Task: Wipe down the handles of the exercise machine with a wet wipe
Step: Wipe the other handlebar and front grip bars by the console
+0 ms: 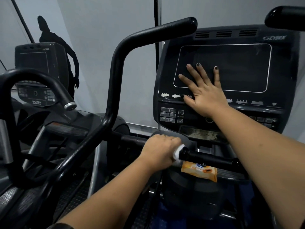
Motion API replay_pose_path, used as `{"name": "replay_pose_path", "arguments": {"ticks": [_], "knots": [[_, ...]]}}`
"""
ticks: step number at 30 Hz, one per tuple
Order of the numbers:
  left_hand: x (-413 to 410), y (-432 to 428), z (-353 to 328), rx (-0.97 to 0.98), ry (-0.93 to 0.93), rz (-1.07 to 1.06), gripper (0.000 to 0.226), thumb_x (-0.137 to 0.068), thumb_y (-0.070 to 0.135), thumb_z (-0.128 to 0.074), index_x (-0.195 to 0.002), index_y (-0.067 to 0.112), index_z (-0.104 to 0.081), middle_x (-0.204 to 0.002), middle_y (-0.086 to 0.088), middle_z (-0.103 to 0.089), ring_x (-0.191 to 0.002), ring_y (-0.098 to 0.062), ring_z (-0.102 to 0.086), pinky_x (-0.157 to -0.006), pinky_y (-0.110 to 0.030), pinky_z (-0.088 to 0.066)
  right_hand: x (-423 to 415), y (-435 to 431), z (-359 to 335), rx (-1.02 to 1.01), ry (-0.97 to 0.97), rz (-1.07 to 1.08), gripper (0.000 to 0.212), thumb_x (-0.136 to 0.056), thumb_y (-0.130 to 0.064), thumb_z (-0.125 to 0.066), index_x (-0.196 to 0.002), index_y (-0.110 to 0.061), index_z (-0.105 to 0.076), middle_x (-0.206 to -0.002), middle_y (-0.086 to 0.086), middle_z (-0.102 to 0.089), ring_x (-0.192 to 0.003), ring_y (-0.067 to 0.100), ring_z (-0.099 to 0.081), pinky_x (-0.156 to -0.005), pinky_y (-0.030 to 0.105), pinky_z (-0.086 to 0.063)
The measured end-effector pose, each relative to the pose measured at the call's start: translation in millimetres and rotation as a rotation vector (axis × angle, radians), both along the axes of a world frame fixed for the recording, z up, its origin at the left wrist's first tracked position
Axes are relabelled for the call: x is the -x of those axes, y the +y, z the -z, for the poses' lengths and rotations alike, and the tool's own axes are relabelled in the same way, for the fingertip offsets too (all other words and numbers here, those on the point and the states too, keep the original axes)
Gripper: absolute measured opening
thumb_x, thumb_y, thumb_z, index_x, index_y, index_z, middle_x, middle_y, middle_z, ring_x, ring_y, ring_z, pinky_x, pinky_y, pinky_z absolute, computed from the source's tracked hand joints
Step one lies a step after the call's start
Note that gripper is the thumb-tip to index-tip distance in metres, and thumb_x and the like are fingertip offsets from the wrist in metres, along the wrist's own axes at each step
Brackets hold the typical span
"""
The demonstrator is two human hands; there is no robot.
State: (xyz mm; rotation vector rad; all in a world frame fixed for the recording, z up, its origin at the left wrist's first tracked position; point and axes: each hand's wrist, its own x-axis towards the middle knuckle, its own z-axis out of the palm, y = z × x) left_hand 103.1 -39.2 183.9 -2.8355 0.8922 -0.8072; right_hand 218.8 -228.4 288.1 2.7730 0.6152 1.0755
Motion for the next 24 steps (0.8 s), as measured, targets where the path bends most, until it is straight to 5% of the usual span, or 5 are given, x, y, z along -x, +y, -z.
{"name": "replay_pose_path", "arguments": {"ticks": [4, 9, 19, 24], "knots": [[-8.9, 52.0, -0.3, 0.039, 0.124, -0.205, 0.024, -0.067, 0.033, -0.066, -0.085, 0.026, -0.051, -0.081, 0.003, -0.067, -0.079, -0.026, -0.066, -0.065, -0.032, -0.043, 1.3, -0.4, -0.1, -0.001, 0.008, -0.003, 0.068, -0.093, -0.059, -0.03, -0.153, -0.043, -0.003, -0.162, -0.01, 0.016, -0.149, 0.016, 0.018, -0.116, 0.058, 0.012], [-14.4, 88.0, -3.6, -0.024, 0.197, -0.413, 0.023, -0.071, 0.029, -0.063, -0.091, 0.026, -0.05, -0.092, 0.004, -0.066, -0.094, -0.023, -0.06, -0.081, -0.036, -0.04, 2.8, 0.8, -1.0, -0.001, 0.018, 0.001, 0.069, -0.093, -0.059, -0.03, -0.153, -0.043, -0.001, -0.162, -0.009, 0.017, -0.148, 0.015, 0.02, -0.116, 0.058, 0.013], [-8.6, 38.0, -26.1, -0.087, 0.36, -0.213, 0.025, -0.069, 0.042, -0.067, -0.082, 0.027, -0.052, -0.085, 0.003, -0.067, -0.085, -0.024, -0.065, -0.068, -0.029, -0.046, 0.8, 2.9, -0.6, 0.013, -0.001, 0.014, 0.069, -0.092, -0.061, -0.026, -0.153, -0.041, -0.001, -0.162, -0.007, 0.016, -0.149, 0.018, 0.019, -0.115, 0.06, 0.013], [-1.3, -14.8, -37.7, -0.132, 0.416, -0.092, 0.02, -0.069, 0.038, -0.063, -0.073, 0.024, -0.049, -0.075, 0.003, -0.059, -0.073, -0.023, -0.058, -0.06, -0.028, -0.036, 2.3, 3.1, 0.1, 0.011, -0.007, 0.011, 0.069, -0.092, -0.061, -0.027, -0.154, -0.041, -0.002, -0.163, -0.007, 0.015, -0.149, 0.018, 0.017, -0.115, 0.059, 0.013]]}}
